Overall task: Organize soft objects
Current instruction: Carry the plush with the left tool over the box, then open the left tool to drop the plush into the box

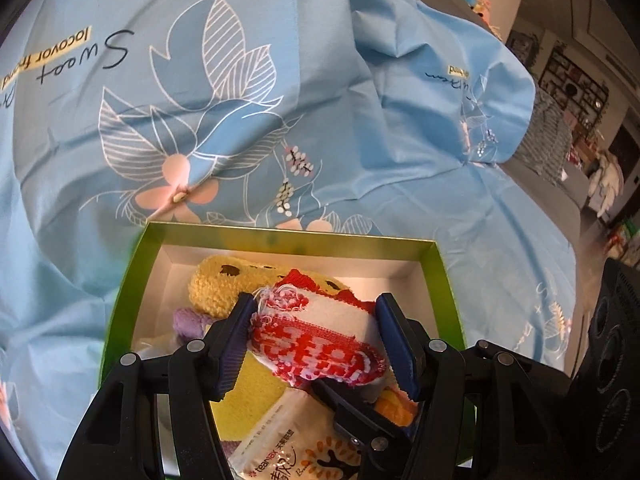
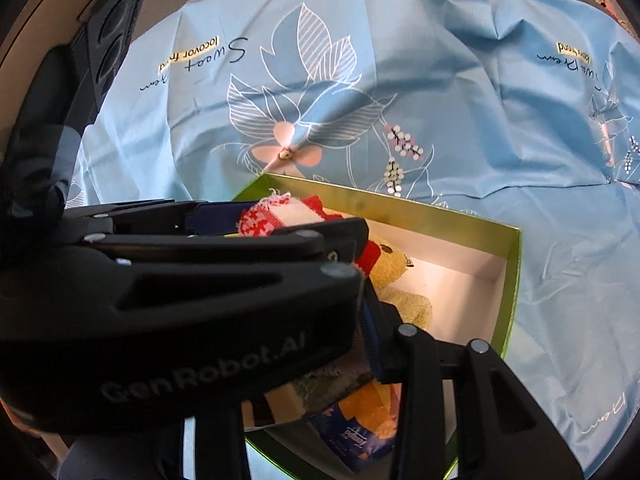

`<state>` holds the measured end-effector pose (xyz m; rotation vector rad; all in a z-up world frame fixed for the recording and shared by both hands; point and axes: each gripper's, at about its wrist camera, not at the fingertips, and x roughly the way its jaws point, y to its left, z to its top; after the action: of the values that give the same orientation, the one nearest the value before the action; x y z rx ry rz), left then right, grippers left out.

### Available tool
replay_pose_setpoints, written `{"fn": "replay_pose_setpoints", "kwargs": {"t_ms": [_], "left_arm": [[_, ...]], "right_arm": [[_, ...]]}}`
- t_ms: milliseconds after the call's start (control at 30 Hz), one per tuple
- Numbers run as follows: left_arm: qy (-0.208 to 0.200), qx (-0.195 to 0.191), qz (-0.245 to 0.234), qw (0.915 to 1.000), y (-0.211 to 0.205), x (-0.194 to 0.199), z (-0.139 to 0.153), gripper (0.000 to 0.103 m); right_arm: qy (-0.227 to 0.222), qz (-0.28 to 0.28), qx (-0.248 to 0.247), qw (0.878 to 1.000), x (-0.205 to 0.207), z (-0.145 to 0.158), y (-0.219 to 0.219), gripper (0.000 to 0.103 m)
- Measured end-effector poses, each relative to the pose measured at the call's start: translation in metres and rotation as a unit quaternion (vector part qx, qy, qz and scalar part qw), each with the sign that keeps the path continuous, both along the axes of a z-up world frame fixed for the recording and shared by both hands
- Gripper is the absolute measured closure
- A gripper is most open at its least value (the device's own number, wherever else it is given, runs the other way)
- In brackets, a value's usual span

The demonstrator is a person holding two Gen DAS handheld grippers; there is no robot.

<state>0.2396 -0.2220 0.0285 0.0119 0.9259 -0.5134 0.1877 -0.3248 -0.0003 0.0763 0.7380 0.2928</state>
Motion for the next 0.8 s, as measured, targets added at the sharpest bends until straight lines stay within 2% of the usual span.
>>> {"fn": "replay_pose_setpoints", "kwargs": {"t_ms": [33,100,167,333,400,500,667,800], "left_arm": [[0.002,-0.001,0.004,1.0,0.001,-0.001,0.002,0.036],[0.006,-0.003,0.009,0.9999,0.006,-0.004,0.007,0.026],[0.008,0.001,0.016,0.9998,0.012,-0.007,0.012,0.019],[0.021,0.011,0.03,0.9993,0.03,-0.018,0.022,0.014],[0.023,0.024,0.043,0.9985,0.041,-0.025,0.026,0.009],[0.029,0.039,0.063,0.9968,0.056,-0.033,0.029,0.008],[0.04,0.053,0.087,0.994,0.072,-0.048,0.034,0.008],[0.056,0.049,0.1,0.9921,0.081,-0.058,0.035,0.008]], "right_arm": [[0.003,-0.004,-0.002,1.0,0.0,0.0,-0.001,0.058],[0.006,-0.012,-0.005,1.0,-0.003,0.002,-0.004,0.039],[0.007,-0.018,-0.009,1.0,-0.008,0.004,-0.007,0.034],[0.014,-0.042,-0.035,0.998,-0.022,0.011,-0.014,0.021],[0.017,-0.053,-0.043,0.998,-0.029,0.014,-0.016,0.006],[0.022,-0.073,-0.057,0.995,-0.038,0.019,-0.016,0.001],[0.032,-0.091,-0.068,0.993,-0.05,0.026,-0.013,0.001],[0.035,-0.112,-0.076,0.99,-0.06,0.032,-0.011,0.001]]}}
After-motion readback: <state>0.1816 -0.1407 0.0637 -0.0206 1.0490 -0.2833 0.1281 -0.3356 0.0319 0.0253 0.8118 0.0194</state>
